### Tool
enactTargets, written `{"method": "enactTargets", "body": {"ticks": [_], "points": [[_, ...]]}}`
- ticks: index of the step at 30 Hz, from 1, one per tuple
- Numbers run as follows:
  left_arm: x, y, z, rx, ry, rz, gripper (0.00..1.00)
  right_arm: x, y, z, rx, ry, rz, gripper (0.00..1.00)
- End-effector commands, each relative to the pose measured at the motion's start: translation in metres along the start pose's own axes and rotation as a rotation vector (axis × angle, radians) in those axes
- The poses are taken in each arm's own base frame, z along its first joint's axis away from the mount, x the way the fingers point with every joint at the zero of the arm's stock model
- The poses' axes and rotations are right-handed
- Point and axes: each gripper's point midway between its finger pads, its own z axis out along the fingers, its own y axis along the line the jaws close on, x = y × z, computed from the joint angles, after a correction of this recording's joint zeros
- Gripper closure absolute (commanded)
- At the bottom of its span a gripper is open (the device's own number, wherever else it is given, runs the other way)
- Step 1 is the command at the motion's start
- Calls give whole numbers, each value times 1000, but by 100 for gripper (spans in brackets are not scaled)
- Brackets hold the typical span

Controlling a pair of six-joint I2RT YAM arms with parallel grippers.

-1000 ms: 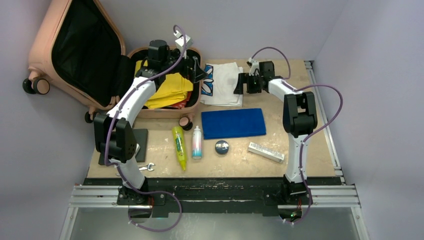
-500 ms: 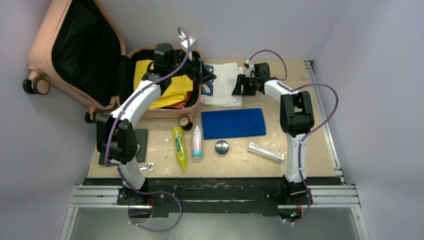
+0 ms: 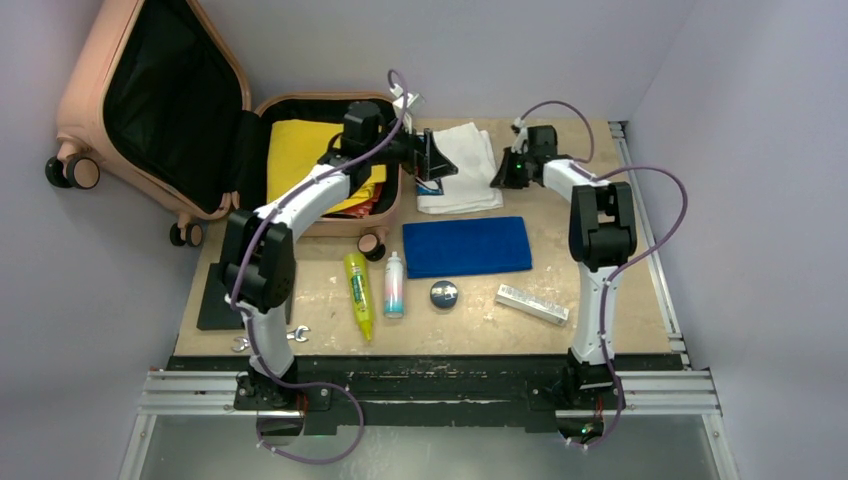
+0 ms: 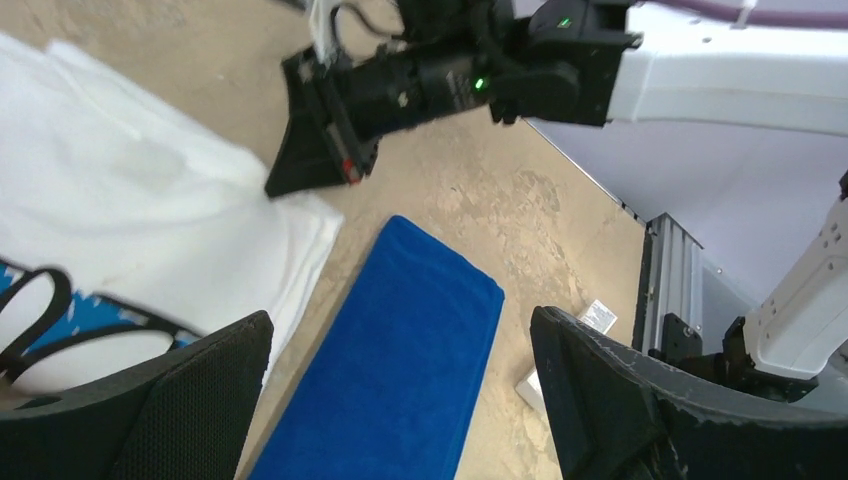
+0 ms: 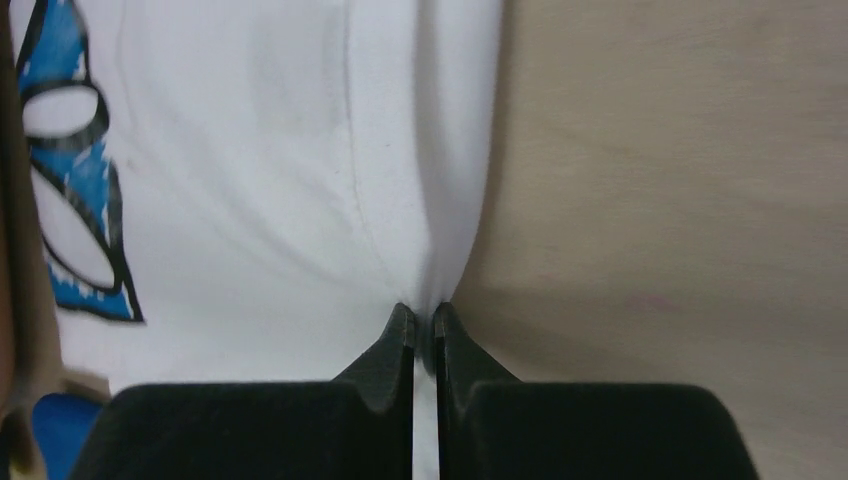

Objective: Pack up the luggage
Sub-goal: Pick up the clothes at the center of the board.

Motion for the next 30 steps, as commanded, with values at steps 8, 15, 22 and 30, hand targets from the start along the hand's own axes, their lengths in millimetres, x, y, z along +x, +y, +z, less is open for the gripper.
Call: {"method": "enactTargets", "body": {"ticks": [8,15,22,30], "points": [[4,13,59,105,-80,-205,1,-56,-144,-76,417,-138,-95,76],[5,66,66,-341,26,-86,1,-106,-140,-138,553,-339,-215,27],[-46,57,35,-535,-10,174,1,-143,-91,-200,519,-544,-353,22],[-56,54,52,-370,-83,110,4,-88,36,-180,231,-664,-743,21]]}}
